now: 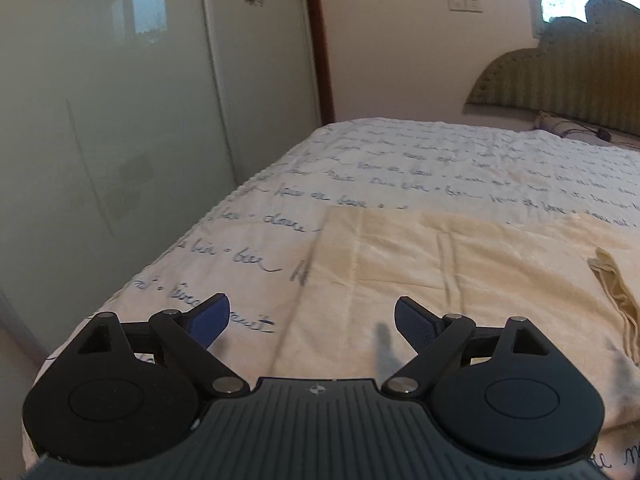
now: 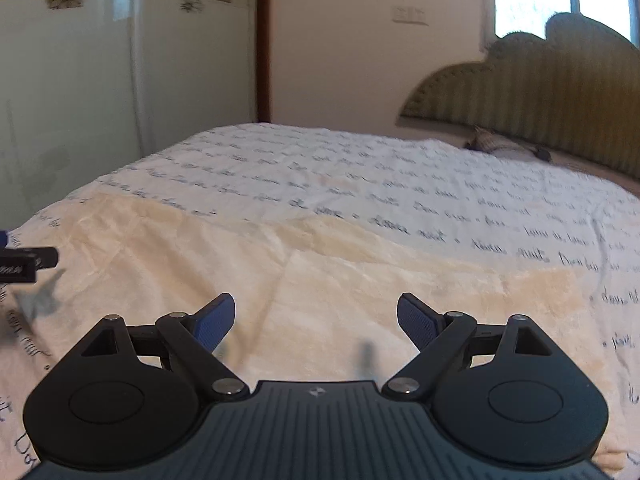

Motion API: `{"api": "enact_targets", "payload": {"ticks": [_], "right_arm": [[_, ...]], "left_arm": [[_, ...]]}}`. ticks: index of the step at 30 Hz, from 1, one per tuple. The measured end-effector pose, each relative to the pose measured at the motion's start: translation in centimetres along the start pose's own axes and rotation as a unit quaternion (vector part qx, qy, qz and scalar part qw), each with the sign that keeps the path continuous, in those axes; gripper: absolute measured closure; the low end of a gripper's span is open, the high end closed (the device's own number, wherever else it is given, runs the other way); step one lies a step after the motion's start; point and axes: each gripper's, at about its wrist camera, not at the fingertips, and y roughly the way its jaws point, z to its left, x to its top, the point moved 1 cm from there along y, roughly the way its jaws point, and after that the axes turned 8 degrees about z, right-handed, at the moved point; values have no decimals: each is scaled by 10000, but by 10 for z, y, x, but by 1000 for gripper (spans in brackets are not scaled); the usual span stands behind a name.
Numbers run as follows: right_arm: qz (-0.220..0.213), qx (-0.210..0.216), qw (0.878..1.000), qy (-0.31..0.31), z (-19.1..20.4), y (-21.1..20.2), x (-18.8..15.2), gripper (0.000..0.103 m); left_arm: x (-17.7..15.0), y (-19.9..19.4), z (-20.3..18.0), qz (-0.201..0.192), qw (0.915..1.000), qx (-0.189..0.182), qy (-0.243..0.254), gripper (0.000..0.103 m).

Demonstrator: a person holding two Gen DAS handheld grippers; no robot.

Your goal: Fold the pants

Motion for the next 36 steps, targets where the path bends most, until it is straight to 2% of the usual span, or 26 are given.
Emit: {"api": "enact_targets", "payload": {"ticks": [3,5,7,10,12,13,16,19,21,23,25,27,29,31,32,34,36], "right_arm": [[-435,468,9927,-1024,45,-16,-1,14],[-733,698,9785,-1798,79,-25,-6,14],[-921,940,9629,-2358,108,-29,-11,15],[-884,1185,9447,-2928,143,-23,-13,15],[-844,1140,9362,-3215,160,-13,-14,18],[-817,1089,9322,-3353,167,-8,-14,22],[-619,869,9242,-3666,181,8,-20,28],[-364,757,9167,-3906,186,17,-29,29],[-366,647,9147,-3973,186,20,-35,29],[-468,479,9112,-4066,189,23,-38,29],[-629,309,9046,-4205,196,28,-40,29],[-801,158,8969,-4346,204,33,-40,30],[-989,22,8877,-4496,211,36,-41,36],[-1136,-69,8767,-4673,219,38,-44,51],[-1166,-91,8708,-4775,222,40,-46,56],[-1171,-118,8571,-5015,230,47,-52,79],[-1243,-113,8461,-5182,234,50,-57,88]], "left_arm": [[4,7,34,266,9978,-46,-610,11],[4,13,56,497,9936,-235,-988,11],[2,17,72,700,9870,-500,-1357,12],[-2,24,86,959,9748,-1059,-1713,12],[-4,30,90,1132,9667,-1370,-1843,12],[-5,32,90,1185,9639,-1482,-1868,12],[-6,39,89,1325,9564,-1765,-1914,12],[-5,46,85,1450,9494,-2013,-1926,12],[-4,49,81,1507,9423,-2248,-1971,12],[-4,49,78,1506,9311,-2593,-2078,12],[-4,53,76,1509,9162,-2934,-2272,14],[-4,57,78,1493,9061,-3053,-2522,20],[-4,60,82,1468,8973,-3124,-2750,28],[-3,65,88,1486,8840,-3327,-2929,28],[-2,67,88,1514,8805,-3400,-2936,28],[1,70,89,1596,8806,-3435,-2848,27],[4,76,89,1674,8826,-3414,-2766,18]]}}
